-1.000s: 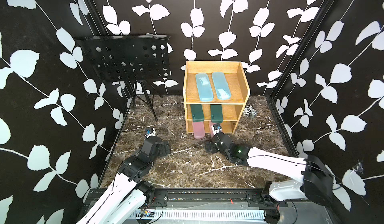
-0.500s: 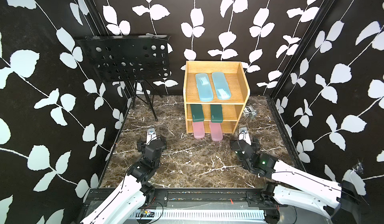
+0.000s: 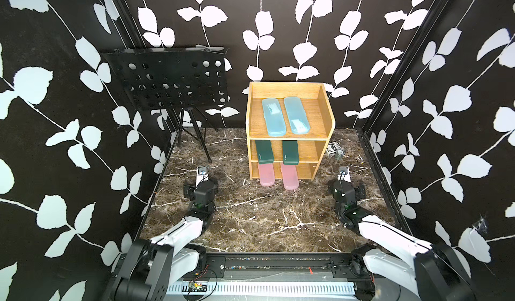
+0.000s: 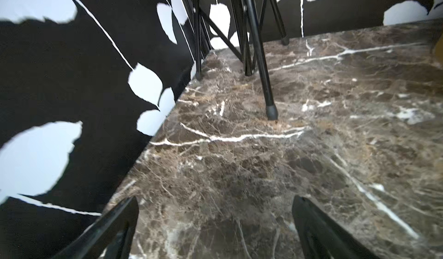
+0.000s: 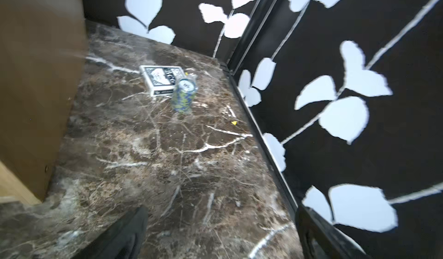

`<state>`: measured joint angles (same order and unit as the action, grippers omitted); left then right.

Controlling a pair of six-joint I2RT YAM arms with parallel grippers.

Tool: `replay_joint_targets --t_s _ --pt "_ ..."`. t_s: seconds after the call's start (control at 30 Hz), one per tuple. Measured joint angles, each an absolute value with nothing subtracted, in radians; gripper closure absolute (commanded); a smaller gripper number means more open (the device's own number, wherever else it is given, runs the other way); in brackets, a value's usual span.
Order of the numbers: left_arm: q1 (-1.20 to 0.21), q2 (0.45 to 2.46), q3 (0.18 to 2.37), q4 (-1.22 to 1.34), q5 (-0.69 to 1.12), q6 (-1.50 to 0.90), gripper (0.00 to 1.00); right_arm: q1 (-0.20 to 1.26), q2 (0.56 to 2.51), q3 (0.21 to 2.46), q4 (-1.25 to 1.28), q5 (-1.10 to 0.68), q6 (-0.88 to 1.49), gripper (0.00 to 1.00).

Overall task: Place the pencil cases on the shelf according to color
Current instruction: Reset both arms

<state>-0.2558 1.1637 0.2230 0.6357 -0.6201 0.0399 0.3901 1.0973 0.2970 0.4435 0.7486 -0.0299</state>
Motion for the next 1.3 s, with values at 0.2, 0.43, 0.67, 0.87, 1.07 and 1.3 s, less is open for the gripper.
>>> replay_joint_targets --t_s 0.2,0.43,0.67,0.87,1.07,1.3 --pt "-0.238 1.327 0.263 0.775 -0.534 0.101 0.01 0.307 1.241 0.266 0.706 0.631 -0.051 0.00" --pt "-0.205 1.512 0.315 0.930 -0.424 0.160 0.01 0.254 1.321 0.266 0.850 0.563 -0.061 0.00" --pt "-0.101 1.569 0.371 0.941 -0.294 0.131 0.01 0.147 1.390 0.261 0.974 0.452 -0.041 0.00" --pt "-0.094 1.569 0.378 0.925 -0.247 0.117 0.01 0.092 1.548 0.321 0.902 0.316 -0.029 0.00" --pt "-0.094 1.569 0.378 0.923 -0.238 0.112 0.01 0.052 1.542 0.371 0.876 0.259 -0.004 0.00" --pt "-0.094 1.569 0.378 0.918 -0.231 0.112 0.01 0.052 1.542 0.371 0.849 0.239 -0.002 0.00"
